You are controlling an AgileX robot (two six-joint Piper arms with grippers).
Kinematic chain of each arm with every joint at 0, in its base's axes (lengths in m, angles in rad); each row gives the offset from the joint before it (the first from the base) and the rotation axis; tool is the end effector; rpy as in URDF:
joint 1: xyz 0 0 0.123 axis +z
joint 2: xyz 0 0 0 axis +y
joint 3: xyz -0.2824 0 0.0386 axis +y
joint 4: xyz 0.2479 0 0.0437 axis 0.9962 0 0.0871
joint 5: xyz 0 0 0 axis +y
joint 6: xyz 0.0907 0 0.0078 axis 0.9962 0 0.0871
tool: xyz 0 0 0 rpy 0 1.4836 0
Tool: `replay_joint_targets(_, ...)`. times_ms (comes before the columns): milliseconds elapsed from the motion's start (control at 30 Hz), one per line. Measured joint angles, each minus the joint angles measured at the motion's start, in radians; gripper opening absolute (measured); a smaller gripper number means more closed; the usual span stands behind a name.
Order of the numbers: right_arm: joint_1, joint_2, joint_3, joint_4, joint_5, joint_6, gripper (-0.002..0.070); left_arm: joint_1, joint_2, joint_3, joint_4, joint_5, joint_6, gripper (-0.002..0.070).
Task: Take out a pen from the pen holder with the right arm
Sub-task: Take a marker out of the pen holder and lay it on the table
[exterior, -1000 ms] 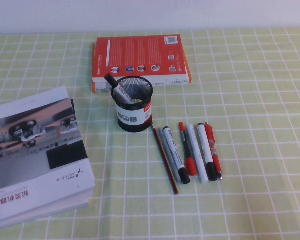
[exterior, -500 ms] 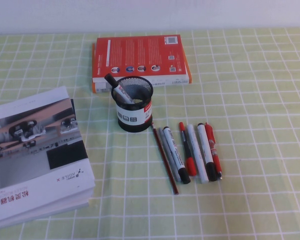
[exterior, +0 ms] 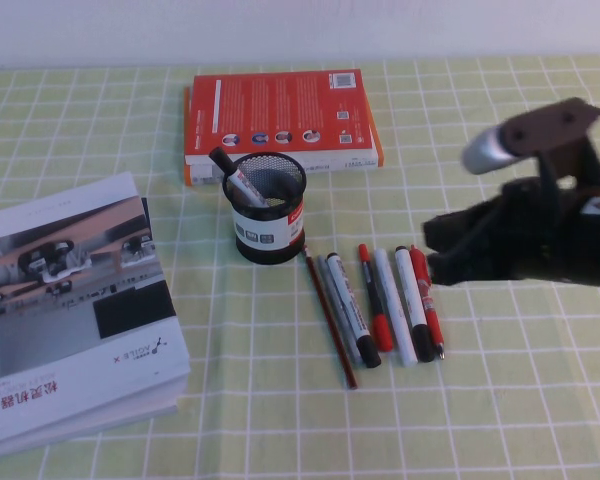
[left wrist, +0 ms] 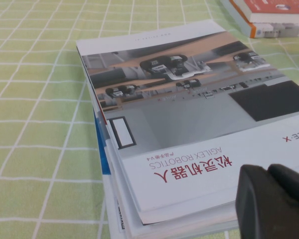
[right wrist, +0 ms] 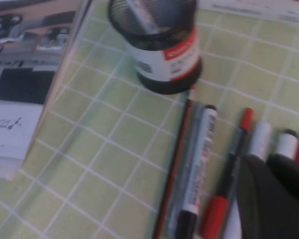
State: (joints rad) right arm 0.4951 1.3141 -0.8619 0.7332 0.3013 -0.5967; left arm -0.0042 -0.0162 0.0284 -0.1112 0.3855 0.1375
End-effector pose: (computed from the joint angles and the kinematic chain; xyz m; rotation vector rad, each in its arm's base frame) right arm 0.2392 0.1498 0.2871 -0.5328 2.1391 0.5621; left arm 0.0520 -0.0040 0.1700 0.0649 1.8778 -0.0185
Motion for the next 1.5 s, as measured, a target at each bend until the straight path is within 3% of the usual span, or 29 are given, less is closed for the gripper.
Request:
replay_joint_targets(300, 0.195, 0.341, -0.372, -0.161, 0.021, 0.000, 0.0022, 0.000, 0.000, 0.000, 0.000, 0.000, 0.000, -0.0005)
replay_joint_targets(633, 0.245, 0.543, -0.586, -0.400, -0.073, 0.000, 0.0363, 0.000, 0.000, 0.000, 0.000, 0.000, 0.000, -0.0005)
replay_joint_targets(733, 0.246, 0.584, -0.587, -0.438, -0.179, 0.000, 0.0414, 0.000, 0.000, 0.000, 0.000, 0.000, 0.000, -0.0005)
replay_joint_targets(967, 0.251, 0.670, -0.612, -0.454, -0.320, 0.000, 0.0432, 0.000, 0.000, 0.000, 0.000, 0.000, 0.000, -0.0005)
replay_joint_targets(1500, 0.261, 0.807, -0.792, -0.454, -0.341, 0.000, 0.0432, 0.000, 0.000, 0.000, 0.000, 0.000, 0.000, -0.0005)
